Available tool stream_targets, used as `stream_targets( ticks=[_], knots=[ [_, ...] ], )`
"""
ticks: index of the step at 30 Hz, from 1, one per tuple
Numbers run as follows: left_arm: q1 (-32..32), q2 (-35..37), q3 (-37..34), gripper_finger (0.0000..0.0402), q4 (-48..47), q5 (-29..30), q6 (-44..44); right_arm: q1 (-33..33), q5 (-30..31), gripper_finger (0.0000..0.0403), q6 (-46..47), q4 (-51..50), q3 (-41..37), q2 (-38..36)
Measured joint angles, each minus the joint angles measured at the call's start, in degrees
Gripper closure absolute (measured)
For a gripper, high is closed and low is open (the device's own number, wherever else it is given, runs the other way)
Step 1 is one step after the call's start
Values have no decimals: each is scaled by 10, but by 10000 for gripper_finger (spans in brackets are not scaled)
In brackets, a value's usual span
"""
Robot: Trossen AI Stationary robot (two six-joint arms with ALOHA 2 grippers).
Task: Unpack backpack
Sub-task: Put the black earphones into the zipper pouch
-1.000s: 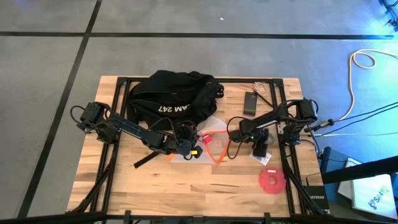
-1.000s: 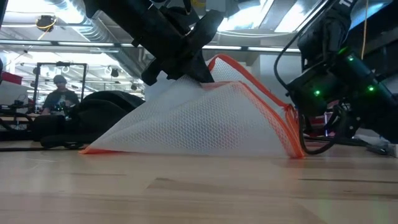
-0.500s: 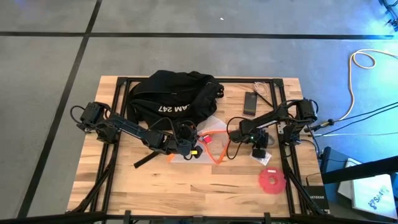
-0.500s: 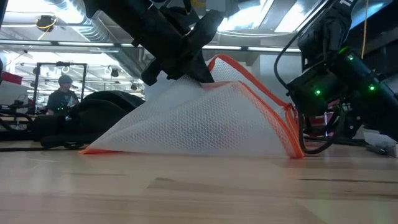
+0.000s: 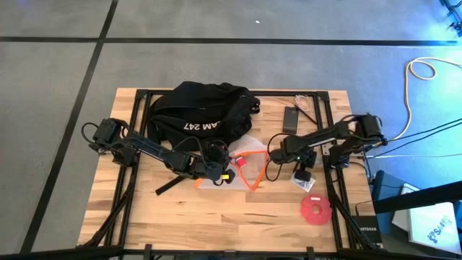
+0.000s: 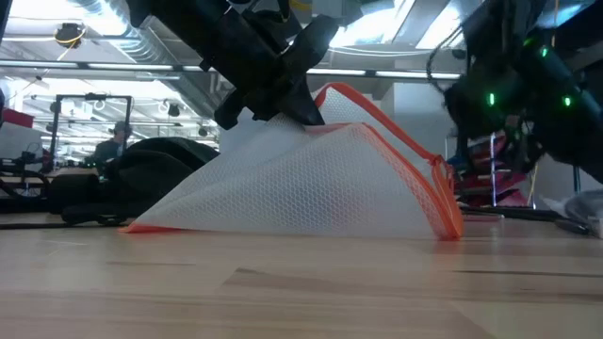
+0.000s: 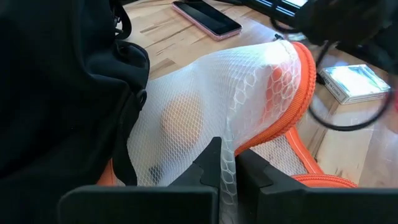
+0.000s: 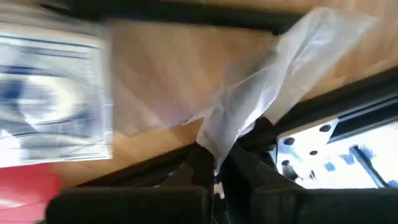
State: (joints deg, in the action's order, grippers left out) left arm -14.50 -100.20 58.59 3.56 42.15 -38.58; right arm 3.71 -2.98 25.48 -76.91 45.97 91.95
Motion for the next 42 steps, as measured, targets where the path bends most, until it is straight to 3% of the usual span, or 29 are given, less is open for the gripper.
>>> stream_targets(
  ticks=[11, 22, 30, 34, 42],
  knots=[
    [0, -1, 0, 402, 1, 0, 0, 79, 27, 402, 58, -86, 132, -15],
    [0, -1, 0, 402, 1, 0, 0, 125, 27, 403, 31, -14, 252, -15],
    [0, -1, 0, 402, -1, 0, 0, 184, 38, 403, -32, 195, 273, -63],
    [-1, -1, 0, 402, -4, 0, 0, 222, 74, 403, -51, 290, 271, -94],
    [-1, -1, 0, 402, -4, 0, 0, 283, 125, 403, -188, 538, 231, -102]
  ],
)
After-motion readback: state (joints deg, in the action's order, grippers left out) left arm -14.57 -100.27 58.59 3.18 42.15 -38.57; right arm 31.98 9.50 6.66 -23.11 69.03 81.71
